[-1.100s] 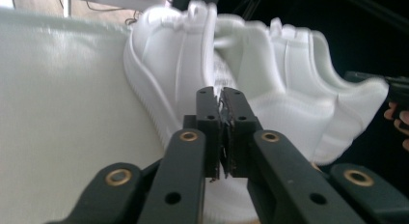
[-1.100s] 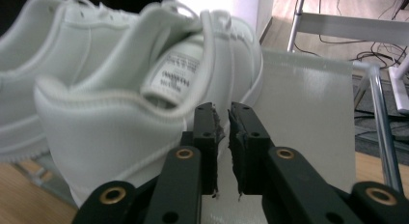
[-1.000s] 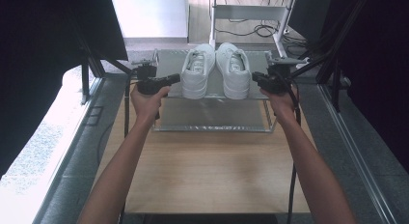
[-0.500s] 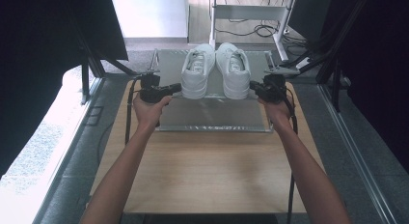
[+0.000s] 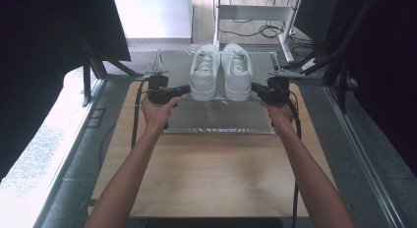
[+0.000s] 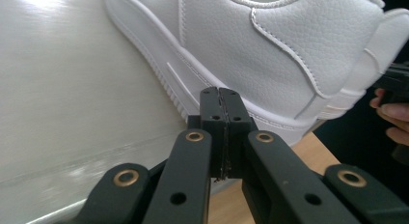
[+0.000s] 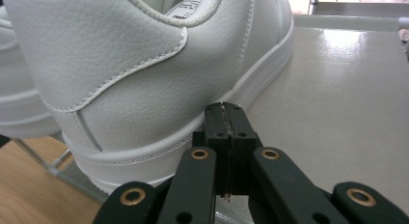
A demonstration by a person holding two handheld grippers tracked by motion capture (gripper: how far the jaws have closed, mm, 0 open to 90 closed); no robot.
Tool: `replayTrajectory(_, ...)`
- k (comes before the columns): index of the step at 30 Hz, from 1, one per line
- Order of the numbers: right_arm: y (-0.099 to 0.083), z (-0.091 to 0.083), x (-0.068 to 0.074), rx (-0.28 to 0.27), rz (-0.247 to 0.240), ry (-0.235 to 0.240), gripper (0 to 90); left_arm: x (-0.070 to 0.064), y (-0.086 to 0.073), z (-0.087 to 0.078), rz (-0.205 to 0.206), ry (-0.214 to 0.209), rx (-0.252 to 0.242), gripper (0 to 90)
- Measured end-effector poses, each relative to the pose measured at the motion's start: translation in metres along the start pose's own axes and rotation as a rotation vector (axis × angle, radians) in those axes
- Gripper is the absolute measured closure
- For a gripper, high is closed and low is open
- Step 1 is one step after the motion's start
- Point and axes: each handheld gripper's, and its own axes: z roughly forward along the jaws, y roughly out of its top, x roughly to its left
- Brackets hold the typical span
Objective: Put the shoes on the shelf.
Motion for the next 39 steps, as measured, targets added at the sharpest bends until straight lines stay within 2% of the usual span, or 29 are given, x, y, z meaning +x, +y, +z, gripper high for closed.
replayTrajectory(3, 0.000, 0.001, 0.004, 0.002, -0.001, 0.021, 90.0, -0.009, 0.001, 0.008, 0.014, -0.032, 0.014, 90.0)
replayTrajectory(5, 0.000, 0.001, 0.008, 0.004, 0.003, 0.005, 90.0, -0.013, 0.000, 0.012, 0.026, -0.011, 0.015, 90.0)
replayTrajectory(6, 0.000, 0.001, 0.009, 0.003, 0.001, -0.010, 90.0, -0.013, 0.000, 0.011, 0.030, -0.010, 0.011, 90.0)
replayTrajectory(10, 0.000, 0.002, 0.008, 0.004, 0.009, 0.005, 90.0, -0.009, -0.002, 0.011, 0.005, -0.036, 0.010, 90.0)
replayTrajectory(15, -0.001, 0.001, 0.009, 0.003, -0.001, -0.004, 90.0, -0.009, -0.002, 0.010, 0.008, -0.030, 0.011, 88.9)
replayTrajectory(17, 0.000, 0.001, 0.008, 0.003, -0.003, -0.001, 87.1, -0.007, -0.002, 0.010, 0.013, -0.030, 0.016, 85.6)
replayTrajectory(24, -0.003, -0.002, 0.003, -0.022, -0.017, -0.035, 63.9, -0.007, 0.001, 0.004, 0.021, -0.051, -0.041, 76.6)
replayTrajectory(28, -0.006, -0.012, 0.003, -0.045, -0.007, -0.049, 54.0, -0.011, -0.003, -0.001, 0.045, -0.034, -0.039, 67.5)
replayTrajectory(31, -0.008, -0.021, 0.005, -0.077, -0.008, -0.042, 52.8, -0.015, -0.009, -0.007, 0.079, -0.019, -0.043, 59.8)
replayTrajectory(34, -0.014, -0.029, 0.007, -0.101, -0.006, -0.018, 52.1, -0.016, -0.016, -0.015, 0.087, -0.024, -0.046, 53.1)
replayTrajectory(37, -0.023, -0.034, 0.010, -0.121, -0.002, 0.002, 52.0, -0.016, -0.026, -0.025, 0.093, -0.029, -0.052, 49.6)
replayTrajectory(39, -0.031, -0.038, 0.012, -0.138, -0.004, 0.014, 51.9, -0.016, -0.035, -0.031, 0.121, -0.017, -0.041, 47.3)
